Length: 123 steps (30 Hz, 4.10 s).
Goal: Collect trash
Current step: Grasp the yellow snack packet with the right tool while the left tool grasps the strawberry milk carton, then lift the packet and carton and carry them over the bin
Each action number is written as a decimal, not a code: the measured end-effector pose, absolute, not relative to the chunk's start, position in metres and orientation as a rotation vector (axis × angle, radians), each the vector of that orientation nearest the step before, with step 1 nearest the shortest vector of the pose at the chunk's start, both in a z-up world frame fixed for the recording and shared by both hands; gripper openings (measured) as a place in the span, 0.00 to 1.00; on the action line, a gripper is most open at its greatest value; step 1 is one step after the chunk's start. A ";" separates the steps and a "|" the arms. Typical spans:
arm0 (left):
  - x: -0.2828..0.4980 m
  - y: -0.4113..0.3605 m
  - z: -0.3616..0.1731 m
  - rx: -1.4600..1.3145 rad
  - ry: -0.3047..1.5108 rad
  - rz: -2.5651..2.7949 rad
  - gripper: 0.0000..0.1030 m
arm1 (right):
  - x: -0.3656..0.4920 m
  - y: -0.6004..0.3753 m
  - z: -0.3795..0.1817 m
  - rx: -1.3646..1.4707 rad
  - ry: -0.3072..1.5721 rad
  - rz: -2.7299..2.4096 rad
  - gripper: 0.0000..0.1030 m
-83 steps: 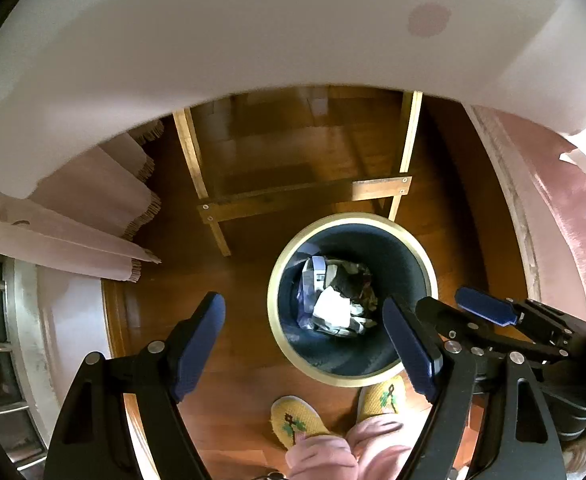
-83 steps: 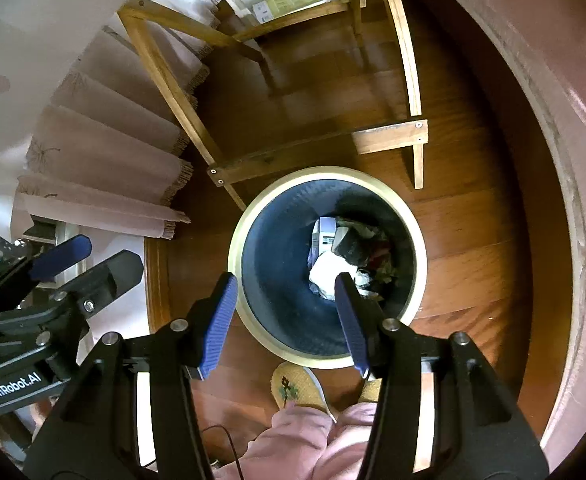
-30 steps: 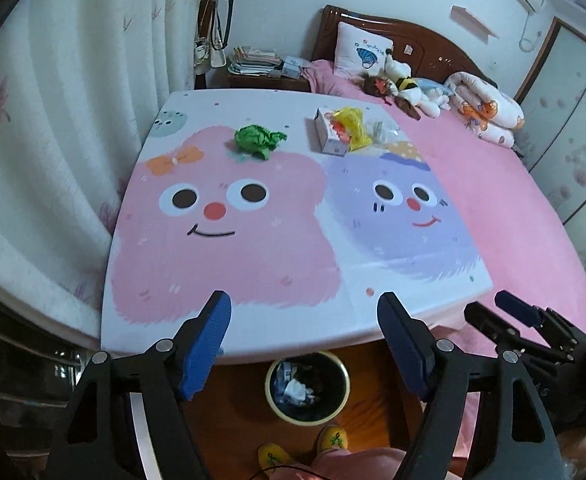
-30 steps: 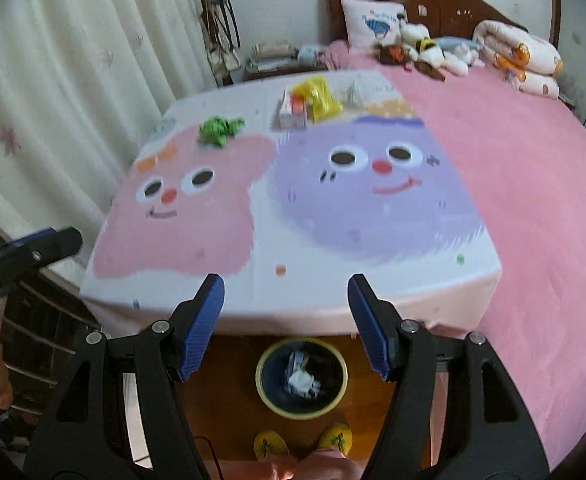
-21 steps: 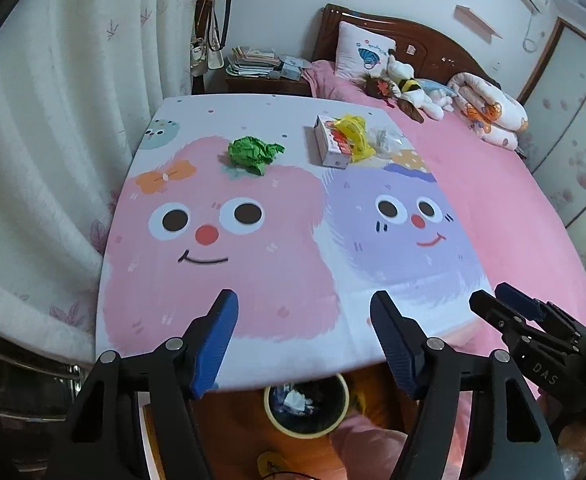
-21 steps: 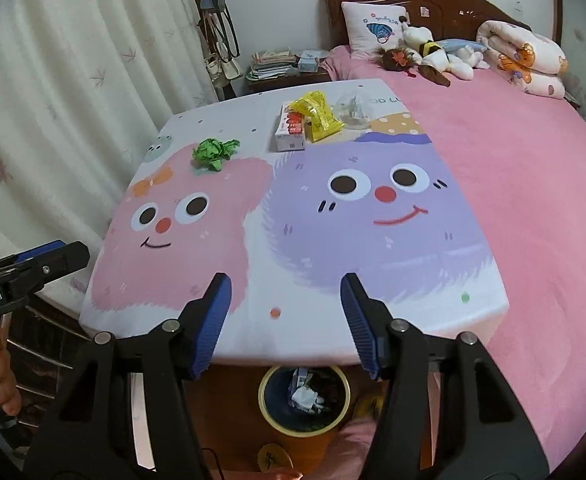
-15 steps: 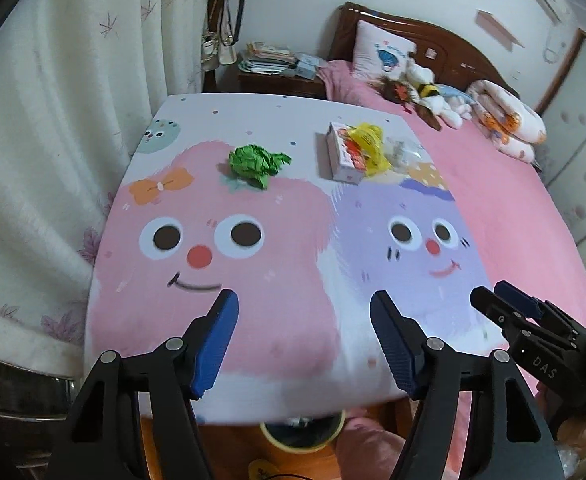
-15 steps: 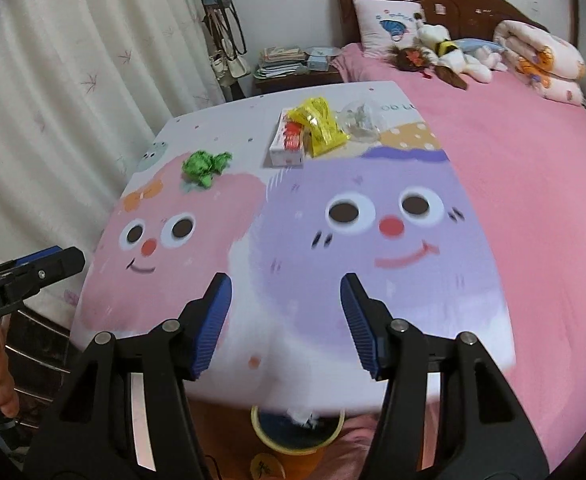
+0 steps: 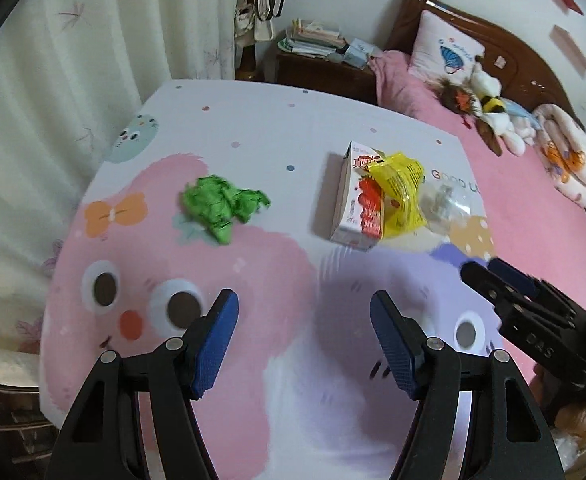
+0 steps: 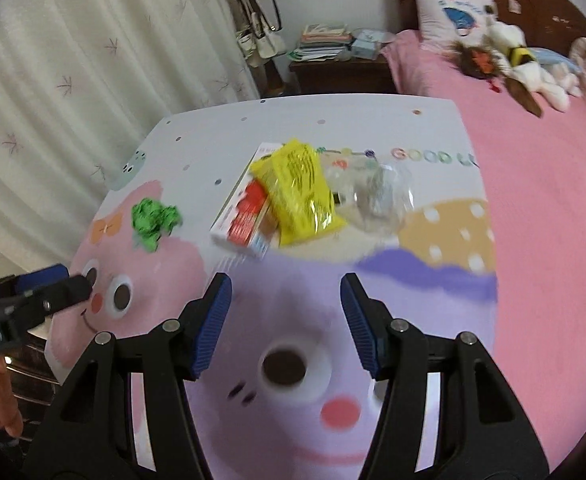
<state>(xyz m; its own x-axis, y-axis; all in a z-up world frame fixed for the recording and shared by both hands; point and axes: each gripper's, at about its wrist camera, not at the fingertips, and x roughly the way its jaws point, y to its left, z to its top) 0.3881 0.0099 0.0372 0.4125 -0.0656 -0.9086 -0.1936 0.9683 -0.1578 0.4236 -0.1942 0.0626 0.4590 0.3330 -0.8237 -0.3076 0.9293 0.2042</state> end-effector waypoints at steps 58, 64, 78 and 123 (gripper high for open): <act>0.516 -0.035 -0.060 -0.244 1.242 0.081 0.51 | 0.437 -0.209 0.014 0.169 1.101 0.516 0.17; 0.420 -0.009 -0.020 -0.224 1.197 0.043 0.51 | 0.398 -0.191 0.023 0.165 1.106 0.525 0.17; 0.191 0.064 0.015 -0.124 1.137 -0.089 0.51 | 0.234 -0.116 0.042 0.175 1.119 0.440 0.17; 0.018 0.047 -0.356 -0.096 1.526 -0.250 0.51 | 0.014 -0.119 -0.331 0.201 1.476 0.154 0.17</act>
